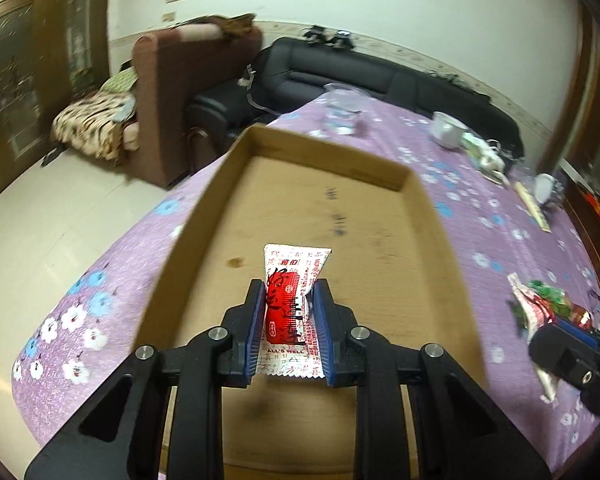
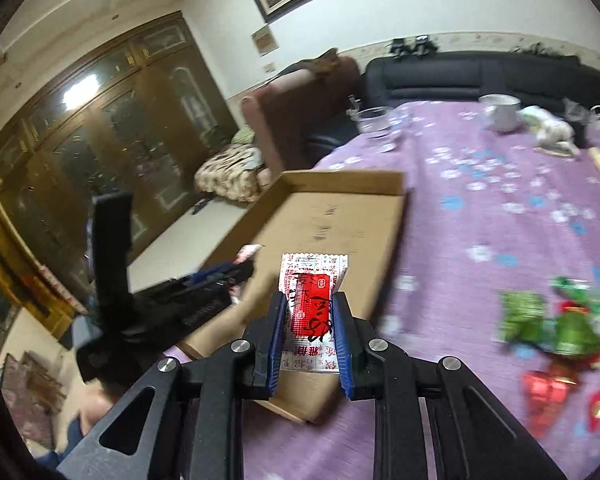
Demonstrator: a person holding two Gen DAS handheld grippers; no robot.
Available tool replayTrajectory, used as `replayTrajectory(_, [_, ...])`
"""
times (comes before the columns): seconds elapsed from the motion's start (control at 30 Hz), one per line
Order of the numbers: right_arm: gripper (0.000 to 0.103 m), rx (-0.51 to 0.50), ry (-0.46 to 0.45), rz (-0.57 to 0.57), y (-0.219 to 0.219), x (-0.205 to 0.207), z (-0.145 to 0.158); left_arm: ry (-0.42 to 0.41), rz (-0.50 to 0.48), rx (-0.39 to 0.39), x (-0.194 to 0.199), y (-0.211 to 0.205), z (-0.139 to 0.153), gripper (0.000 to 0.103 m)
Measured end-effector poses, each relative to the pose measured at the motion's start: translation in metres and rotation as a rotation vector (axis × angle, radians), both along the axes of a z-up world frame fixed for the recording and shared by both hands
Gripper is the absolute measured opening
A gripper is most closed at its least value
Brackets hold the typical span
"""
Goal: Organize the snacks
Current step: 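Carry the white-and-red packet with the left gripper over the cardboard box, then open the left gripper to drop the packet into the box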
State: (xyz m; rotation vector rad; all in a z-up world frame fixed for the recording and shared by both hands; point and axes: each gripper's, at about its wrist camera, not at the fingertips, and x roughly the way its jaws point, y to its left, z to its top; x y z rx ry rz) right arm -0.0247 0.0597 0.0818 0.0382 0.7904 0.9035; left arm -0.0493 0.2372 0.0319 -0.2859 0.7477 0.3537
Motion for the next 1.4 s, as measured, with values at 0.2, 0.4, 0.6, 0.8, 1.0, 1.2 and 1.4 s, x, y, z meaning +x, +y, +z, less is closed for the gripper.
replayTrajectory(0.2, [0.022,-0.037,0.006,0.015,0.029,-0.001,-0.034,0.009,0.016,-0.011,-0.001,0.008,-0.015,0.022])
replayTrajectory(0.4, [0.022,-0.063,-0.002,0.027,0.031,0.002,-0.047,0.024,0.004,-0.012,0.002,0.007,-0.016,0.022])
replayTrajectory(0.6, [0.023,-0.087,0.002,0.042,0.034,-0.002,-0.051,0.041,-0.005,-0.004,0.004,0.008,-0.016,0.023])
replayTrajectory(0.8, [0.027,-0.085,0.002,0.039,0.033,-0.003,-0.048,0.045,-0.005,-0.002,0.005,0.007,-0.016,0.023])
replayTrajectory(1.0, [0.025,-0.087,0.002,0.023,0.032,-0.002,-0.048,0.057,-0.006,0.005,0.006,0.006,-0.017,0.023])
replayTrajectory(1.2, [0.027,-0.089,-0.005,0.019,0.030,-0.003,-0.047,0.060,-0.003,0.016,0.007,0.005,-0.018,0.023])
replayTrajectory(1.4, [0.027,-0.086,-0.022,0.014,0.029,-0.005,-0.045,0.067,0.001,0.022,0.007,0.003,-0.019,0.026])
